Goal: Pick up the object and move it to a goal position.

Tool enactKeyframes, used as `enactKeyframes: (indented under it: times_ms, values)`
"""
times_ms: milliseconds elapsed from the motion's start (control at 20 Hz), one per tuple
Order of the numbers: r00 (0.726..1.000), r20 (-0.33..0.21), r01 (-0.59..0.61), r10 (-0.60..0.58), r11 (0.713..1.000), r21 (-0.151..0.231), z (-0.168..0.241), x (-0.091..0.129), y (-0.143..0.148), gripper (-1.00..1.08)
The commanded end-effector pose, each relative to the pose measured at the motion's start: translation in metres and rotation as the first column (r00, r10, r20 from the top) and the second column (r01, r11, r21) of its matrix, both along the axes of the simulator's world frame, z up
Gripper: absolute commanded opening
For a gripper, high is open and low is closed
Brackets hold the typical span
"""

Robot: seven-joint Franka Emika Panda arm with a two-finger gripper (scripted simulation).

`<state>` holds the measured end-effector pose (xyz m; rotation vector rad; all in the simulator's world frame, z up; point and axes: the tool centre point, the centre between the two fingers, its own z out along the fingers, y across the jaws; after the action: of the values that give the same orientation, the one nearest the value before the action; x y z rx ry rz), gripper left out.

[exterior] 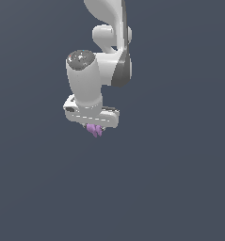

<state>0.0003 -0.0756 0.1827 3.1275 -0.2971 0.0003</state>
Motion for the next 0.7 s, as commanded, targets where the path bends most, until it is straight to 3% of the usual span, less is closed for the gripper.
enactKeyframes:
  times_ms: [0, 650]
  values:
    - [1.0, 0.0, 0.0, 0.0, 1.0, 0.0, 0.031, -0.004, 0.004, -1.0]
    - [1.0, 0.0, 0.001, -0.001, 1.0, -0.001, 0.183, -0.021, 0.024, -1.0]
